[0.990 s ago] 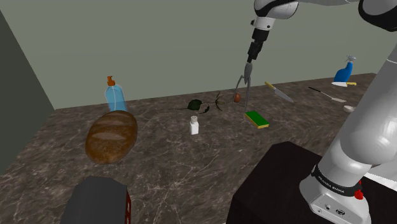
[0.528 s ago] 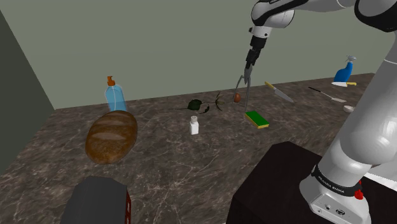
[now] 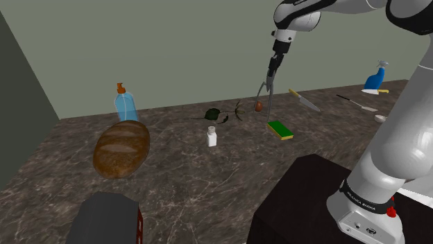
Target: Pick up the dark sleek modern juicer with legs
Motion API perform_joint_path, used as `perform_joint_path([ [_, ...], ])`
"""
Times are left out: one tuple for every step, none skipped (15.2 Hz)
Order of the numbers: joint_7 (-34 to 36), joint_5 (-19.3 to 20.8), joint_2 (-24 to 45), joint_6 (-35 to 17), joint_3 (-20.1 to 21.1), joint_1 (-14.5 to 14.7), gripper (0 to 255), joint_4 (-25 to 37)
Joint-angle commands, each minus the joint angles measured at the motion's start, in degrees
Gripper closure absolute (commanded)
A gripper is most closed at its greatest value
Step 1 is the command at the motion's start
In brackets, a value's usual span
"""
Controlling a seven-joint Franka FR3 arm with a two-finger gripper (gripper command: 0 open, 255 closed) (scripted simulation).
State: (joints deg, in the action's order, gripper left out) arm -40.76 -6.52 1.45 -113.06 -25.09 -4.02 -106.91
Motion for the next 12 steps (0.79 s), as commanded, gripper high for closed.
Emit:
perform_joint_path([
  [0.01, 0.0, 0.04, 0.02, 0.0, 0.0, 255, -0.06],
  [-0.02, -0.01, 0.05, 0.0, -0.01, -0.01, 255, -0.07],
  [0.05, 0.03, -0.01, 0.06, 0.02, 0.02, 255, -0.05],
  [0.16, 0.11, -0.12, 0.81, 0.01, 0.02, 255, 0.6],
  [0.26, 0.19, -0.22, 1.55, 0.01, 0.02, 255, 1.26],
  [0.35, 0.25, -0.28, 2.3, 0.01, 0.02, 255, 1.96],
  [0.44, 0.31, -0.35, 3.05, 0.01, 0.02, 255, 2.66],
  [0.53, 0.36, -0.4, 3.81, 0.0, 0.02, 255, 3.37],
  [0.61, 0.41, -0.43, 4.57, 0.0, 0.01, 255, 4.1],
  [0.69, 0.44, -0.46, 5.33, -0.01, 0.0, 255, 4.84],
  [0.76, 0.47, -0.47, 6.09, -0.02, 0.0, 255, 5.6],
  [0.82, 0.49, -0.46, 6.86, -0.03, -0.01, 255, 6.37],
])
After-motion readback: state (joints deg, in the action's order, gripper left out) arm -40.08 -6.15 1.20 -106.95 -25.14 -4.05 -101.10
